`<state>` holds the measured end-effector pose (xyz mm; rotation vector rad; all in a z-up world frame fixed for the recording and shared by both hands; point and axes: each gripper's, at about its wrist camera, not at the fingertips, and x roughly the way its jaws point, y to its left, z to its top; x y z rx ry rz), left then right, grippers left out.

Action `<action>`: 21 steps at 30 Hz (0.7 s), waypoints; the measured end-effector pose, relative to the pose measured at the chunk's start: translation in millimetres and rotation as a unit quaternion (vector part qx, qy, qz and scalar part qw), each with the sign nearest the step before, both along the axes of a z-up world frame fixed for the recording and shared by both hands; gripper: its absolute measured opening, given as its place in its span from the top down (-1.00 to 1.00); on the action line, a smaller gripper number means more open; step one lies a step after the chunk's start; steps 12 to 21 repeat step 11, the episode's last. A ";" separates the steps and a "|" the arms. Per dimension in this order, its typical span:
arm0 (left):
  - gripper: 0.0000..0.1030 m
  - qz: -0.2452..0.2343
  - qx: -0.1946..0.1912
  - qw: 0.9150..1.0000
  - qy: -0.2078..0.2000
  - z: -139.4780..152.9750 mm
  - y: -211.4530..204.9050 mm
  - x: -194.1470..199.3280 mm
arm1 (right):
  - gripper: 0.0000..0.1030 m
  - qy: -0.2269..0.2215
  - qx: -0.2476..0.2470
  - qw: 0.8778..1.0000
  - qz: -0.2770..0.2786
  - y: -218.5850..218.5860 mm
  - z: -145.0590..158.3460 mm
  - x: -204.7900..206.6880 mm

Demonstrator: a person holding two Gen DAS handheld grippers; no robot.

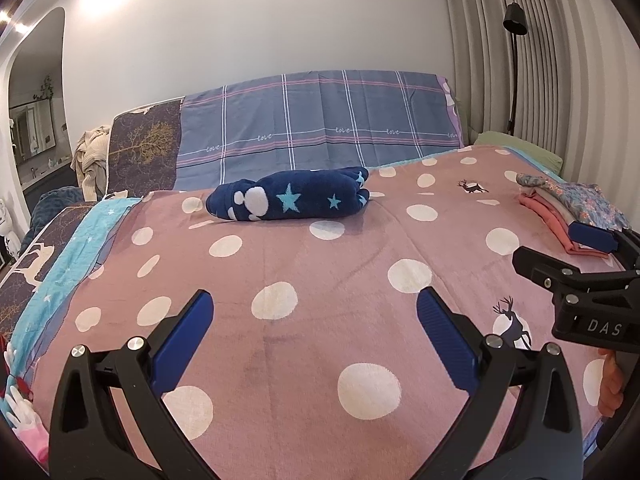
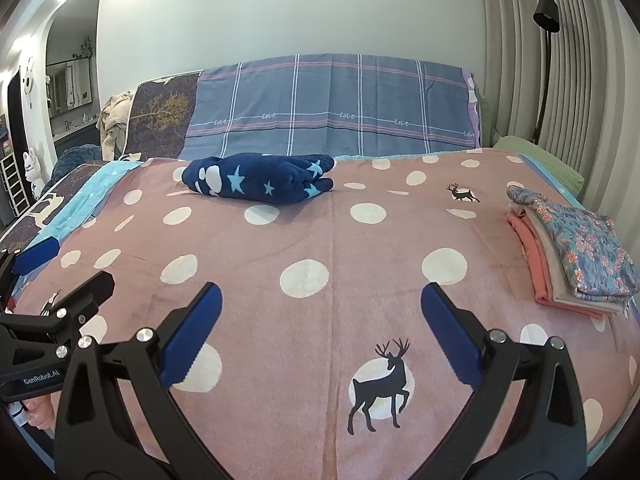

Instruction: Fold small clothes

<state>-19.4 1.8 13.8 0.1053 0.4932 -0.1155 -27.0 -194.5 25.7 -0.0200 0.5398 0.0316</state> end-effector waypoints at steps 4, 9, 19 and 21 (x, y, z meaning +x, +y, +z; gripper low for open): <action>-0.97 0.000 0.000 1.000 0.000 -0.3 0.4 0.3 | -0.96 0.000 -0.002 1.000 -0.001 0.1 -0.3 -0.3; -0.97 0.001 0.004 1.000 0.003 -1.2 -0.9 0.6 | -0.96 -0.001 -0.003 1.000 -0.002 0.4 -0.6 -0.1; -0.97 0.002 0.003 1.000 0.002 -1.0 -1.1 0.6 | -0.96 0.000 -0.002 1.000 -0.001 0.1 -0.8 0.1; -0.97 0.002 0.003 1.000 0.002 -1.0 -1.1 0.6 | -0.96 0.000 -0.002 1.000 -0.001 0.1 -0.8 0.1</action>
